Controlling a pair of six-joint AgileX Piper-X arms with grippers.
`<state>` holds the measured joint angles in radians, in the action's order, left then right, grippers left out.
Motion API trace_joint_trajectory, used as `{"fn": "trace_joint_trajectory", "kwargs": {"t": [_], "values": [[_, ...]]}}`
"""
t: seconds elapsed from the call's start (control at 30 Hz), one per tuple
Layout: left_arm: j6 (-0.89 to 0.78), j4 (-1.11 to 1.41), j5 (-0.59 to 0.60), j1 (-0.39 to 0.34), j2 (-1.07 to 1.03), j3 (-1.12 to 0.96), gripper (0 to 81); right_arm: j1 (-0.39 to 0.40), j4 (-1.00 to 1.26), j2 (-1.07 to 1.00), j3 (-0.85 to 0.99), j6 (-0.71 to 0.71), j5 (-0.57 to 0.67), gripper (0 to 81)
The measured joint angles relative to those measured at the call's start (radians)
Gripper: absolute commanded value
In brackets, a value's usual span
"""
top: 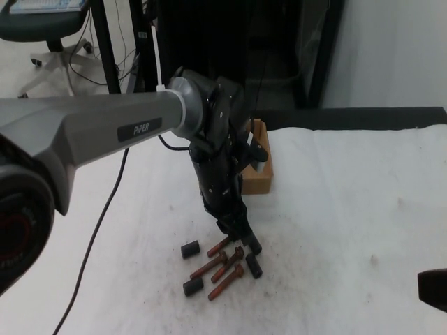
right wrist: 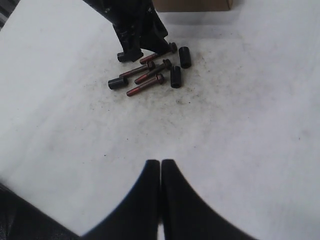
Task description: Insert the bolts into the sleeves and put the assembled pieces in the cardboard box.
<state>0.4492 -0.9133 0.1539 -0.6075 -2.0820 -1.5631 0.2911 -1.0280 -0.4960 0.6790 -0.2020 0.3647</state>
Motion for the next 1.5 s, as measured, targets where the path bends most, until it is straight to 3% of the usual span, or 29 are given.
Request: {"fn": "trace_joint_trajectory", "kwargs": {"t": [0.43, 1.37, 1.5], "values": [[0.013, -0.068, 0.000, 0.000, 0.000, -0.001, 35.4, 0.000, 0.006, 0.000, 0.000, 0.000, 0.000, 0.8], [0.022, 0.107, -0.016, 0.000, 0.000, 0.075, 35.4, 0.000, 0.008, 0.000, -0.005, 0.000, 0.001, 0.8], [0.022, 0.110, -0.025, 0.000, 0.000, 0.077, 31.4, 0.000, 0.008, 0.000, -0.005, 0.000, 0.001, 0.8]]}}
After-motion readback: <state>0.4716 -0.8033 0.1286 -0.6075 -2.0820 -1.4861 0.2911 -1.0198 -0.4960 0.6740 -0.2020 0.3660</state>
